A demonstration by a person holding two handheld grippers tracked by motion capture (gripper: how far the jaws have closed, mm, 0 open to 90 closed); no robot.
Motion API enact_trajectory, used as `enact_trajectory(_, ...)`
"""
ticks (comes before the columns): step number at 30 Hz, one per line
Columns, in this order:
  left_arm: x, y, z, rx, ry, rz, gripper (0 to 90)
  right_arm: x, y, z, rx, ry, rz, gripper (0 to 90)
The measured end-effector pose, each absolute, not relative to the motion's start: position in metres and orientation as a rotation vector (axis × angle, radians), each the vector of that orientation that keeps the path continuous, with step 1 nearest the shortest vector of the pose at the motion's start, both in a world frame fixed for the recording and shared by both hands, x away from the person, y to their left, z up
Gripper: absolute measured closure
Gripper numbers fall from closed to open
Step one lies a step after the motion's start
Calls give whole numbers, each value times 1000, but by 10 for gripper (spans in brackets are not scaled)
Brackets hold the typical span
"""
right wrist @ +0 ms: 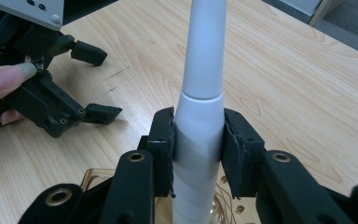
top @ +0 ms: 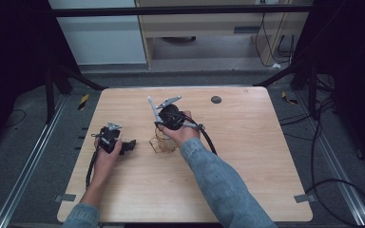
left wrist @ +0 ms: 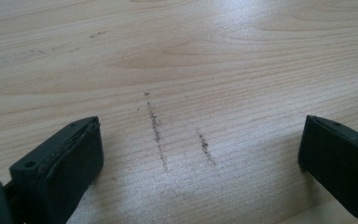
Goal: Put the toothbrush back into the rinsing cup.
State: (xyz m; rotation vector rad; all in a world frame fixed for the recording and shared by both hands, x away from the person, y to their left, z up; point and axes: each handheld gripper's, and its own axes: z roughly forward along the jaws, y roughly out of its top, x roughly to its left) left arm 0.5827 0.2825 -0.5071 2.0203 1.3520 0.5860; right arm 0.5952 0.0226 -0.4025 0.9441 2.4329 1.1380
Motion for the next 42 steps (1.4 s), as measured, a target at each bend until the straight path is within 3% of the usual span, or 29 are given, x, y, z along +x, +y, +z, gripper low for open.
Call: enact_trajectory(42, 583, 282, -507, 2020, 1352, 586, 0, 598, 25, -402, 960, 2429, 1151, 633)
